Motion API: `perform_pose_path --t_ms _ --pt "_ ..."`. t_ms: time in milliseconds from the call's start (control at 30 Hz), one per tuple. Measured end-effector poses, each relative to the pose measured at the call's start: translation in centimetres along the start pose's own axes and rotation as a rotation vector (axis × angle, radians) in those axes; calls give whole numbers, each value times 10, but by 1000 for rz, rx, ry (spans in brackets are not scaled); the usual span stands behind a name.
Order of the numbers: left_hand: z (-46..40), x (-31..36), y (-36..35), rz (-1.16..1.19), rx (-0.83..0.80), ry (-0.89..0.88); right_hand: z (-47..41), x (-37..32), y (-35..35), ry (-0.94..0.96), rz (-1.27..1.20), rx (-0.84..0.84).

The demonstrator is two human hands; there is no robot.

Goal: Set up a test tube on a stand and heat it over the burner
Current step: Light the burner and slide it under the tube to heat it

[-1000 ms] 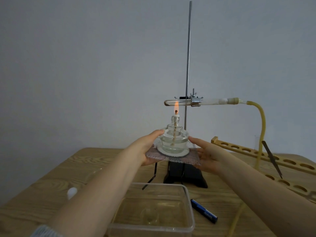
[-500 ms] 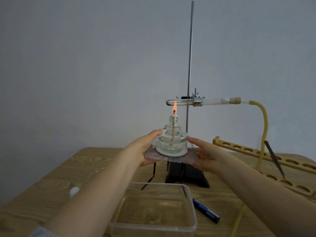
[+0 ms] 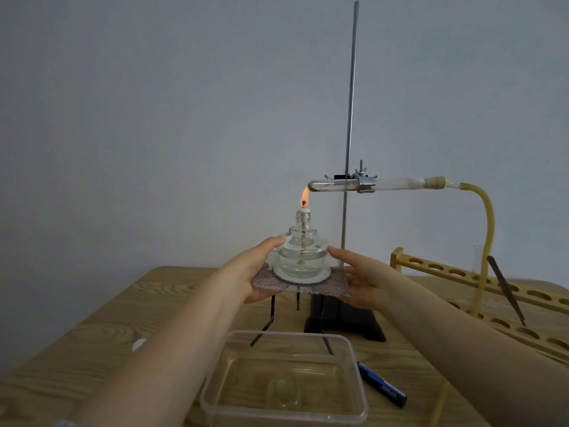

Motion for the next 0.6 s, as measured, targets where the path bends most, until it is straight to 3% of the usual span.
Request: perform_pose_path --t_ms 600 --pt "-6 -1 3 35 -5 19 -4 1 0 -5 -8 -3"
Point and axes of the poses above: each hand's wrist, its own z-axis away from the middle knuckle, its own y-axis out of the back of the hand, x = y × z, the point moved 5 cm from there along -z, towards the middle knuckle, and after that the axes turned 6 degrees about -z, right-handed, at the moved point
